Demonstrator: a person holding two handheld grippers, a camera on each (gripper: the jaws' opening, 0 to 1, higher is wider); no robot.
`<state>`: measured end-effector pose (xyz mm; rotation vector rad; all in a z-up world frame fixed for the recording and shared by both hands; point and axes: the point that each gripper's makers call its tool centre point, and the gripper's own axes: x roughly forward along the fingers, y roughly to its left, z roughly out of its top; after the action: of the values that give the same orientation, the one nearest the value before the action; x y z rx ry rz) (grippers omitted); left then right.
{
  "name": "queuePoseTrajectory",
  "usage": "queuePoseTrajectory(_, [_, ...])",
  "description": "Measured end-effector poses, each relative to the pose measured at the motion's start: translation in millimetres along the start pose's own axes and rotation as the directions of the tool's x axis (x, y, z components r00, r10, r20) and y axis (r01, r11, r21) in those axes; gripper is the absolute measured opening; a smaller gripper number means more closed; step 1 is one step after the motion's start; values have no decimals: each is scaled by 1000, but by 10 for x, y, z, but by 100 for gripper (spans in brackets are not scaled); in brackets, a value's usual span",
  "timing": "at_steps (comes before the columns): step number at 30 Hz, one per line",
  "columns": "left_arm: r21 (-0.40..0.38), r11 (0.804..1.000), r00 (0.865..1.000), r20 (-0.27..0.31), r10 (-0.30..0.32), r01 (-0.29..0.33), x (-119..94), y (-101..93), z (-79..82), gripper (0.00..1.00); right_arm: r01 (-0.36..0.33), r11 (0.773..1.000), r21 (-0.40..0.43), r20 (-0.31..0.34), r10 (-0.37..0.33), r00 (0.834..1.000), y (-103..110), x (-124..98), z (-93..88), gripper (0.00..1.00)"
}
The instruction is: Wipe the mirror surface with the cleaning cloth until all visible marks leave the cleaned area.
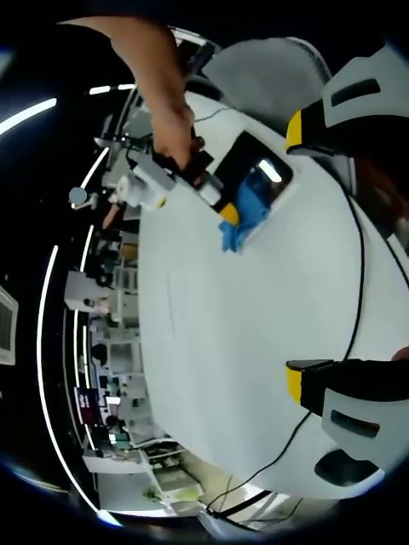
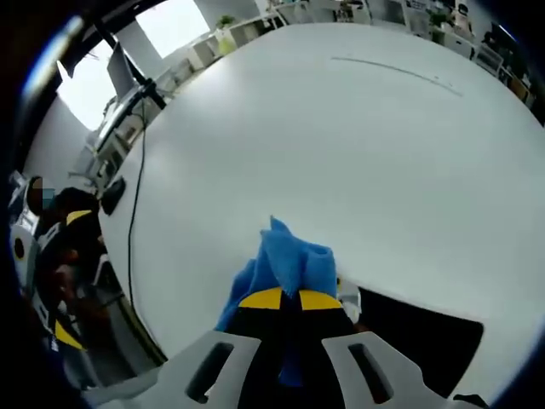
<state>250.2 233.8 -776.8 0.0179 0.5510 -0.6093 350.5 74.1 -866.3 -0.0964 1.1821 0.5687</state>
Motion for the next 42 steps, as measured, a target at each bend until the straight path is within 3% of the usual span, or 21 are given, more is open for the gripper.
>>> queuePoseTrajectory(2, [1, 1000, 1000, 5, 2, -2, 2, 9, 29, 100, 37, 999, -26, 46, -36, 998, -61, -1, 56, 0])
queuePoseTrajectory(6, [1, 1000, 1000, 20, 8, -8, -1, 33, 96, 100, 22, 1000, -17, 35, -21, 999, -41, 4, 46, 0])
queuePoseTrajectory(24, [15, 1000, 999, 32, 26, -27, -56, 64, 101, 100, -1, 1000, -16, 18, 1, 1000, -35, -10, 23, 0])
queuePoseTrajectory(42, [26, 1000, 1000, 29, 9, -10, 12, -9, 116, 100, 17, 1000, 2, 5, -17, 1000, -343, -137, -123, 0])
